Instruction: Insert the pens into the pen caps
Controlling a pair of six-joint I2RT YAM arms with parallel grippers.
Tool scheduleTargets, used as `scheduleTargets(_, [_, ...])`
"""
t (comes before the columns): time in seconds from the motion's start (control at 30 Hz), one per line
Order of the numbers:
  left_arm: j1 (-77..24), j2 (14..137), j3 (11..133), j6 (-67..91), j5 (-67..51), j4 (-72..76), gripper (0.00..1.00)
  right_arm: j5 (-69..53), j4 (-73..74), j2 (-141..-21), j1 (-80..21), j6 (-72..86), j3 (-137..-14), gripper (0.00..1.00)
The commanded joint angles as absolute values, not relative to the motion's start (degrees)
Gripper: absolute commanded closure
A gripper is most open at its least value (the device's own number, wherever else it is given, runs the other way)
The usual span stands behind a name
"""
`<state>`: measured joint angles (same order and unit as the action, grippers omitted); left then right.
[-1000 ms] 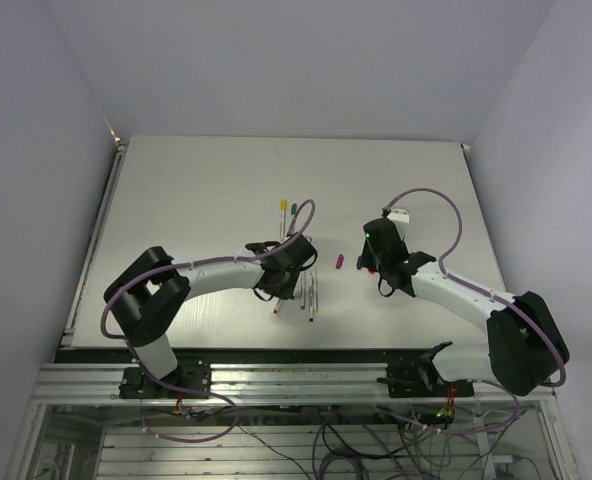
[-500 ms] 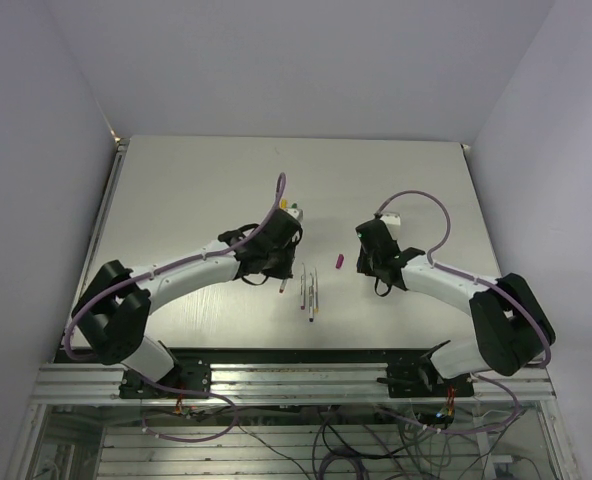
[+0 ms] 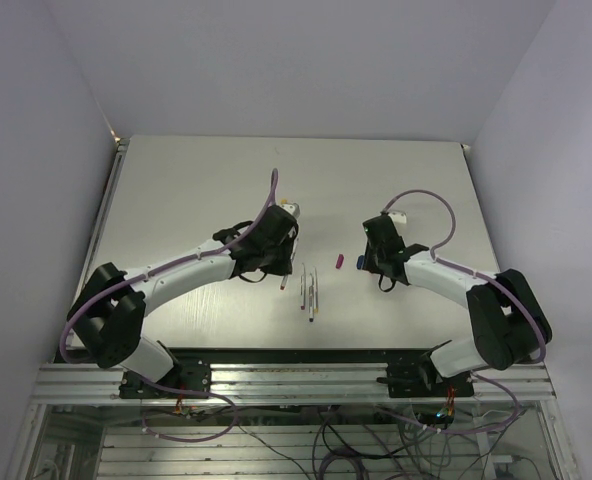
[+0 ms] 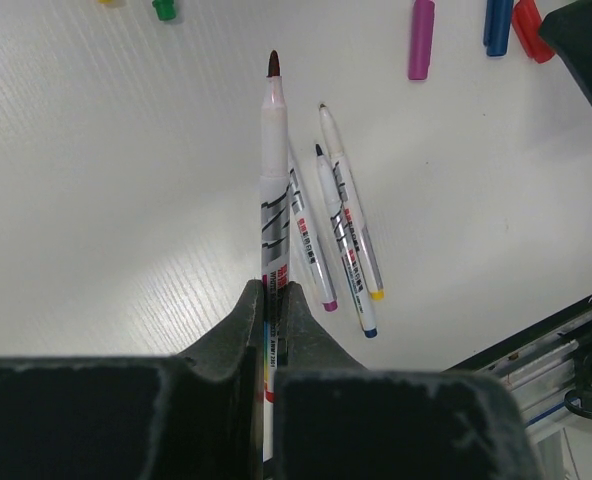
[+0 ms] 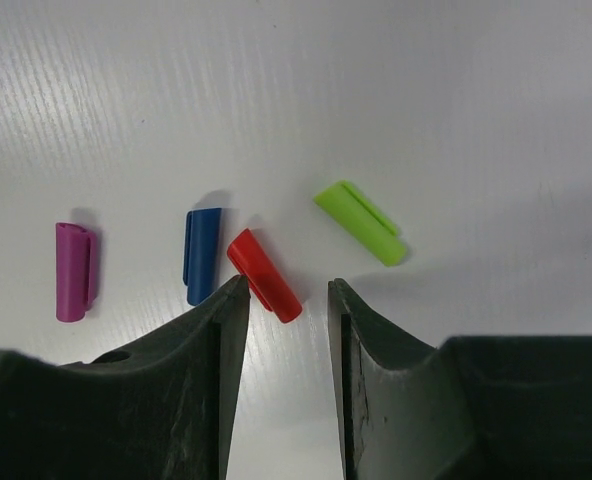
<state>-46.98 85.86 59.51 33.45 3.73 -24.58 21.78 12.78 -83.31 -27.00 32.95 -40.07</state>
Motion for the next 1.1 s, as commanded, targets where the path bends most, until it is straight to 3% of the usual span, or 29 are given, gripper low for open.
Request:
scheduleTargets(0.0, [-46.4,85.3,59.2,34.1,1.7,-22.3,0.93,19.7,10.9,-83.6,-26.5,31.3,-41.0,0.63])
scheduleTargets(0.67, [-45.4,86.9,59.2,34.3,0.0,-21.2,0.93,16.7,11.9,-89.7,-25.6,30.0,-42.5,0.67])
scheduleTargets(0.77, [-45.3,87.1,59.1,34.5,-0.1,-20.9,0.93,16.2,12.5,-90.0,-25.5,30.3,-42.8,0.75])
scheduleTargets(0.93, [-45.2,87.8,59.7,34.1,-0.2,-20.9,0.93,14.7,14.5,-90.8,-25.5,30.8,-43.3,0.99])
scheduleTargets(1.07, [-45.3,88.7,60.5,33.1,-1.2,-21.2,0.93,13.6,15.6,-92.1,-25.5,31.5,-43.2,1.0])
